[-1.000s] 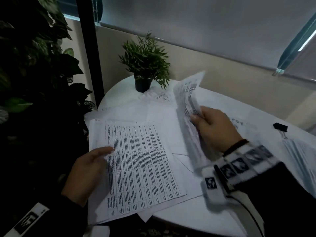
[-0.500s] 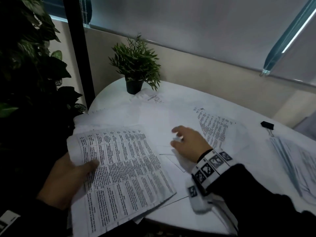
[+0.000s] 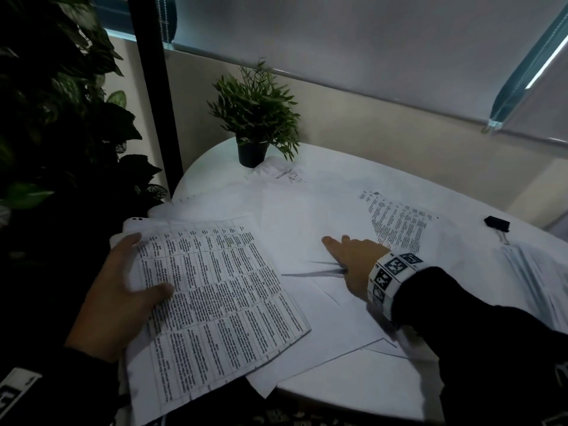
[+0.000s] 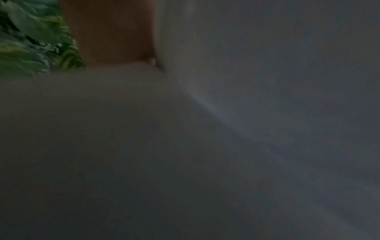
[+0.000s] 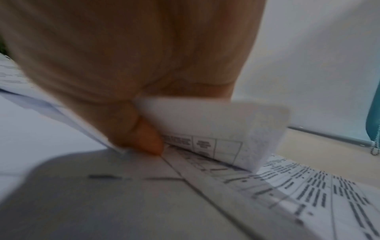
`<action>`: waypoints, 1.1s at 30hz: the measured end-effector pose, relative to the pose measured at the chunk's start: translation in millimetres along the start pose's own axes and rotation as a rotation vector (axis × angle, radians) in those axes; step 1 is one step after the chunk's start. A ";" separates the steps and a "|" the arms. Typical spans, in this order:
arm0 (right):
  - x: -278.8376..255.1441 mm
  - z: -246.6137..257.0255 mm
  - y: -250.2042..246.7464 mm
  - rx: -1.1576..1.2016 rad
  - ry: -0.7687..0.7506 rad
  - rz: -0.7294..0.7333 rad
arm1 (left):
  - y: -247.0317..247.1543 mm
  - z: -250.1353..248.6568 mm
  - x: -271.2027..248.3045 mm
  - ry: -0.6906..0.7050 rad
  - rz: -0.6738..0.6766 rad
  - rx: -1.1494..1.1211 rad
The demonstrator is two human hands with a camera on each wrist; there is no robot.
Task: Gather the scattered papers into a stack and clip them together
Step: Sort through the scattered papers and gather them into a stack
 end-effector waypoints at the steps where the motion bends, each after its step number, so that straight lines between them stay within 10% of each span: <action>1: 0.0 -1.3 -2.6 0.020 -0.001 -0.017 | 1.2 0.8 -0.4 -0.004 0.011 0.000; 10: -31.8 -72.1 -100.7 0.504 0.287 -0.649 | 7.7 -4.4 -7.9 -0.096 0.090 -0.155; 12: -53.8 -77.1 -122.1 0.956 0.276 -0.766 | 10.0 -4.2 -9.7 -0.070 0.119 -0.141; 16: -67.8 -31.7 -130.2 1.862 -0.014 -0.535 | 20.6 -4.7 -15.3 -0.077 0.164 -0.127; 24: -46.8 58.7 -24.9 1.211 0.152 -0.005 | 41.5 -2.0 -35.3 -0.563 0.291 -0.703; 28: -46.7 59.8 -17.4 1.231 0.199 -0.070 | 31.3 3.8 -24.6 -0.174 0.154 -0.240; 33: -53.6 50.2 -42.7 1.401 0.155 -0.180 | 19.1 -41.9 -21.4 0.136 0.078 -0.354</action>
Point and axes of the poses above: each hand's wrist, its own x-axis towards the middle knuckle, its own y-axis out of the palm, z = x × y, the point moved 6 cm from there along x, towards the middle knuckle, and after that the axes turned 5 degrees about -z, right-handed, at the moved point
